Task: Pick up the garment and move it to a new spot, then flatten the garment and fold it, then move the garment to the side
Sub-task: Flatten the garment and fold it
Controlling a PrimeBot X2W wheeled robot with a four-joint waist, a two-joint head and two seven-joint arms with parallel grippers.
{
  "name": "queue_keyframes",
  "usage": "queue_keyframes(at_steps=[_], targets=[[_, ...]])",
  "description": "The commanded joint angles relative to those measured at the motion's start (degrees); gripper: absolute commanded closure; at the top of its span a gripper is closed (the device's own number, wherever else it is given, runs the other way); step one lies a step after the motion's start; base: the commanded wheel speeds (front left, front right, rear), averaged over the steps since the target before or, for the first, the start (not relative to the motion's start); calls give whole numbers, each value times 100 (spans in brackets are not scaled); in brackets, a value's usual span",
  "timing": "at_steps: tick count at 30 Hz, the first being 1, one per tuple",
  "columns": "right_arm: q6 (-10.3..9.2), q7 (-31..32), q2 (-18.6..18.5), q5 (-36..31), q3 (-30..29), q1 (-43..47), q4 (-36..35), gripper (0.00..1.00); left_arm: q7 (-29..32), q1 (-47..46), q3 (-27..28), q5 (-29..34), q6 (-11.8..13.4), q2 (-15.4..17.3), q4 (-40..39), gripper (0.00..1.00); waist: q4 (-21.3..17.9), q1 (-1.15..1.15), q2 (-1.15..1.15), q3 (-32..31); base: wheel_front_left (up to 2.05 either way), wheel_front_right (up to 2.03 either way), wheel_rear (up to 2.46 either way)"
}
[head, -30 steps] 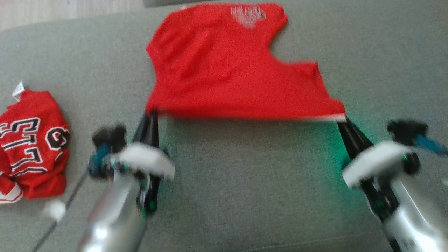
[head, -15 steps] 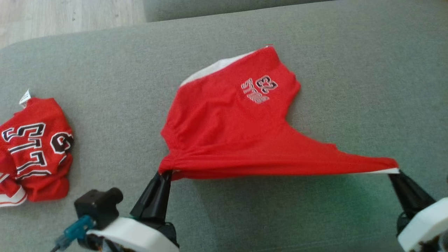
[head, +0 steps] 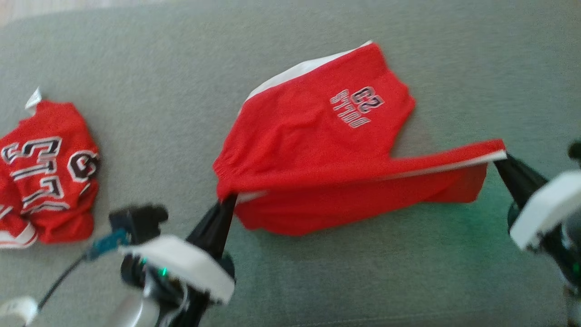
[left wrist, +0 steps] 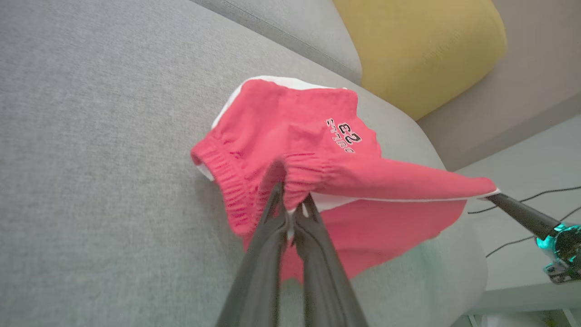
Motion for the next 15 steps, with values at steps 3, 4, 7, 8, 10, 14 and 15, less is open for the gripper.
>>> queue_keyframes(at_steps=[3,4,7,8,10,14,15], targets=[[-5,-22,-287,88,184,-461,100,100,-29,-452,247,-71,-150,-65,49,100,273,-1,0,267,0,0,0],[-5,-81,-492,172,353,-948,495,100,-120,-781,253,-95,-321,-182,371,100,431,-1,0,408,0,0,0],[-5,-212,-705,382,689,-1699,1057,100,-279,-1222,247,-121,-552,-378,810,100,653,-1,0,544,0,0,0],[-5,-237,-773,437,815,-1945,1252,100,-315,-1350,235,-120,-614,-431,938,100,719,-1,0,590,0,0,0],[-5,-247,-885,573,1041,-2409,1678,100,-420,-1603,234,-128,-742,-549,1183,100,852,-1,0,657,0,0,0],[-5,-385,-1073,762,1484,-3228,2483,100,-538,-2061,180,-125,-966,-742,1740,100,1088,-1,0,729,0,0,0],[-5,-432,-1095,809,1574,-3396,2688,100,-575,-2175,163,-105,-1012,-787,1885,100,1133,-1,0,741,0,0,0]])
